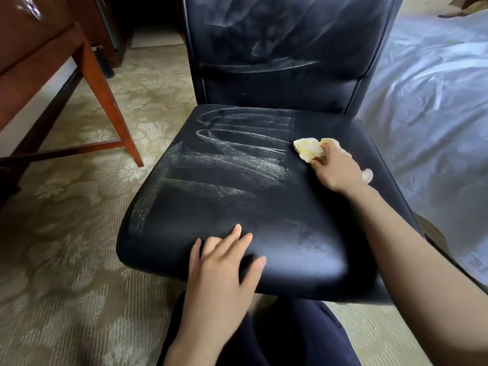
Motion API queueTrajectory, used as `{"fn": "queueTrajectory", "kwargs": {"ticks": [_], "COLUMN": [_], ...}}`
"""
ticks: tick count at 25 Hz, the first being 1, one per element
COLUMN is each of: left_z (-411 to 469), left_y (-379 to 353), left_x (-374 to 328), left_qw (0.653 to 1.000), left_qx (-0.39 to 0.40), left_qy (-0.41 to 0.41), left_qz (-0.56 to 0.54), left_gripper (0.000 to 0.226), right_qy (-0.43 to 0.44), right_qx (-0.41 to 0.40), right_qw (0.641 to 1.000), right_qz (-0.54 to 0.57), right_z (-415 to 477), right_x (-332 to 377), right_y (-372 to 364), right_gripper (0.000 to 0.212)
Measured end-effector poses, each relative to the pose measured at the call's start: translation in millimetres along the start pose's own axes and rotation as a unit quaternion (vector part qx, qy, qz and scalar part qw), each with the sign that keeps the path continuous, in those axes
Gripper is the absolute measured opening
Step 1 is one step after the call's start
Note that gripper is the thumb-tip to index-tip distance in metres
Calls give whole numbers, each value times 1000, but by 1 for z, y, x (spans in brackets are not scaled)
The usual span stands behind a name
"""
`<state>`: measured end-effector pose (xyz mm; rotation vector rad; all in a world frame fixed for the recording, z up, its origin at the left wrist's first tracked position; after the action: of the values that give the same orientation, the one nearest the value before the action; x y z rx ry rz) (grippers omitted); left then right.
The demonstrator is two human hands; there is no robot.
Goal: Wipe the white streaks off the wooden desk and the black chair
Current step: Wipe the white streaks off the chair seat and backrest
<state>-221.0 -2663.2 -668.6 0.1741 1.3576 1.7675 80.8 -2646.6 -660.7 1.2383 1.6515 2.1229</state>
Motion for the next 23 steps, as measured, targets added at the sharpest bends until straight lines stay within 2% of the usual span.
{"fn": "queueTrajectory", "kwargs": {"ticks": [1,3,5,8,10,13,15,17,20,23], "left_z": [1,0,-6,-25,-36,-48,-54,-58,-59,-58], "left_y": [8,22,34,27,15,0,-11,-18,-12,-4], "left_x": [11,44,83,120,127,133,133,134,136,141], "left_qw": [999,995,979,933,904,862,840,823,818,830], "left_qx": [-24,-76,-107,-58,-54,-112,-144,-168,-216,-248], "left_qy": [7,60,170,344,397,425,421,417,407,390], "left_qz": [-34,-36,-24,-87,-151,-253,-310,-347,-344,-312], "left_gripper": [51,60,83,131,137,131,130,138,145,127], "right_qy": [14,48,80,134,190,315,407,462,504,563], "right_qx": [-6,-9,-5,-16,-20,70,108,130,204,224], "right_qw": [1000,998,996,988,979,946,906,877,839,793], "right_qz": [-11,-26,-37,-76,-66,39,26,10,2,-67], "right_z": [-7,-28,-55,-110,-142,-183,-196,-193,-183,-187], "right_x": [5,17,31,54,70,107,132,161,209,257], "right_y": [0,-1,-4,-8,-16,-44,-64,-78,-104,-137], "right_gripper": [51,50,47,44,41,43,43,41,39,37]}}
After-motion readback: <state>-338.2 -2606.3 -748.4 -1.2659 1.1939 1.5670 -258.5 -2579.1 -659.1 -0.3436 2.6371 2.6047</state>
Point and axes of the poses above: each hand's wrist, its own z-axis towards the middle knuckle, its own y-axis out of the back of the hand, x = y × z, the point moved 9 cm from there along z, towards the middle knuckle
